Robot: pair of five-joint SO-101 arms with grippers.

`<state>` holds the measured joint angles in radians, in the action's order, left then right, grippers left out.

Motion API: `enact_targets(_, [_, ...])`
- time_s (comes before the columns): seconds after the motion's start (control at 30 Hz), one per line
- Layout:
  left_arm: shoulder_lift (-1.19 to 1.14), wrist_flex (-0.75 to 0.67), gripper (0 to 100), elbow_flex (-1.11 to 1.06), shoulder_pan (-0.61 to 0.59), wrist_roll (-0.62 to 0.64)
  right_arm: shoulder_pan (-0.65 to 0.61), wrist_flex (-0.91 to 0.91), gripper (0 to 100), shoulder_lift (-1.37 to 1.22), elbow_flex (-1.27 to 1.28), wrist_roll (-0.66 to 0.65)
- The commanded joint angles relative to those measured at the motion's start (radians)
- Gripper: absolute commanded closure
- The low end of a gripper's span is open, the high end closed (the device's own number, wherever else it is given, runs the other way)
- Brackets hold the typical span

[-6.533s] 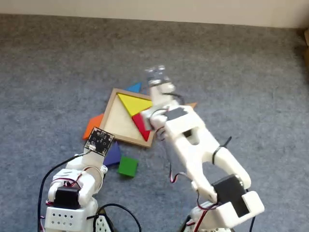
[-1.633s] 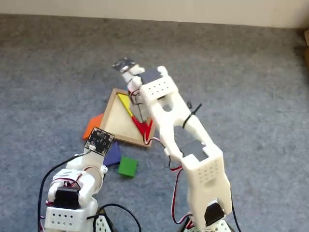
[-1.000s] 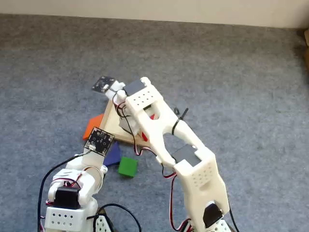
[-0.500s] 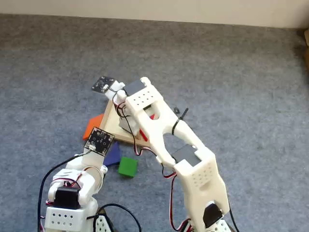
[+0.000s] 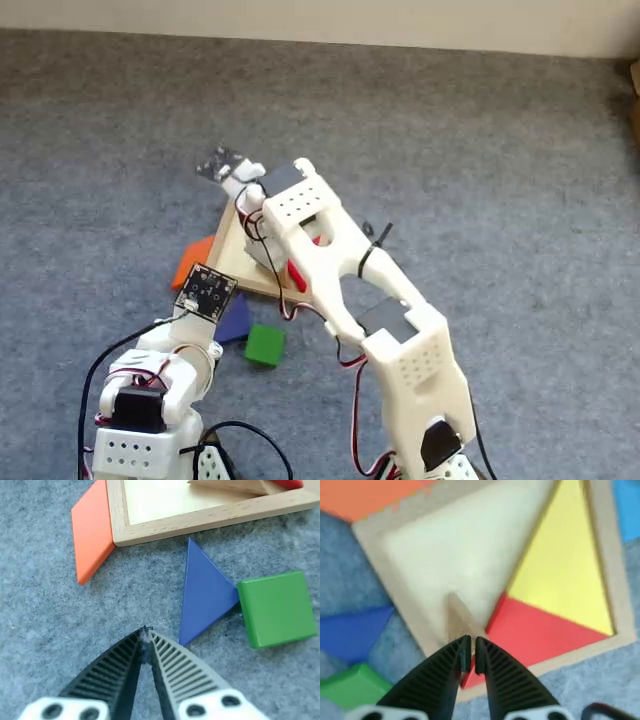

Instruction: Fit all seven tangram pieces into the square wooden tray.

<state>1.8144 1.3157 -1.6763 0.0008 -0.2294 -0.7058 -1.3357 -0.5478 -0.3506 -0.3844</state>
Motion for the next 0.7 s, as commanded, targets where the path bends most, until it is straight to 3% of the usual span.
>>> enact_targets(0.0, [0.005,0.005,99,-0.019,-0.004,0.006,0.022,0.097,97.4,0.068,-0.008,0.048])
enact_targets(0.43, [0.005,0.005,99,-0.019,-0.004,0.006,-0.002,0.203,97.4,0.01,0.076,0.074])
enact_targets(0.67, [0.005,0.005,99,-0.019,-0.004,0.006,-0.013,0.148,97.4,0.008,0.108,0.072])
